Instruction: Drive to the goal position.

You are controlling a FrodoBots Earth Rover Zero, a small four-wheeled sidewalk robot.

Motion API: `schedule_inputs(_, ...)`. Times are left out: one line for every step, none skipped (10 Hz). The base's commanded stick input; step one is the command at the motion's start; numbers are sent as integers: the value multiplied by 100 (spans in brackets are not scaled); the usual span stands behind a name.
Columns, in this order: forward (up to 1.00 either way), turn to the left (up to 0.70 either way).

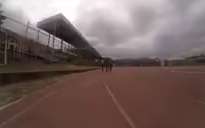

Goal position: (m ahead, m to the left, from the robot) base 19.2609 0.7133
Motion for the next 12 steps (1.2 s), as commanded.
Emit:
schedule_inputs(70,0)
schedule_inputs(70,0)
schedule_inputs(70,0)
schedule_inputs(70,0)
schedule_inputs(70,0)
schedule_inputs(70,0)
schedule_inputs(70,0)
schedule_inputs(70,0)
schedule_inputs(70,0)
schedule_inputs(70,0)
schedule_inputs(70,0)
schedule_inputs(70,0)
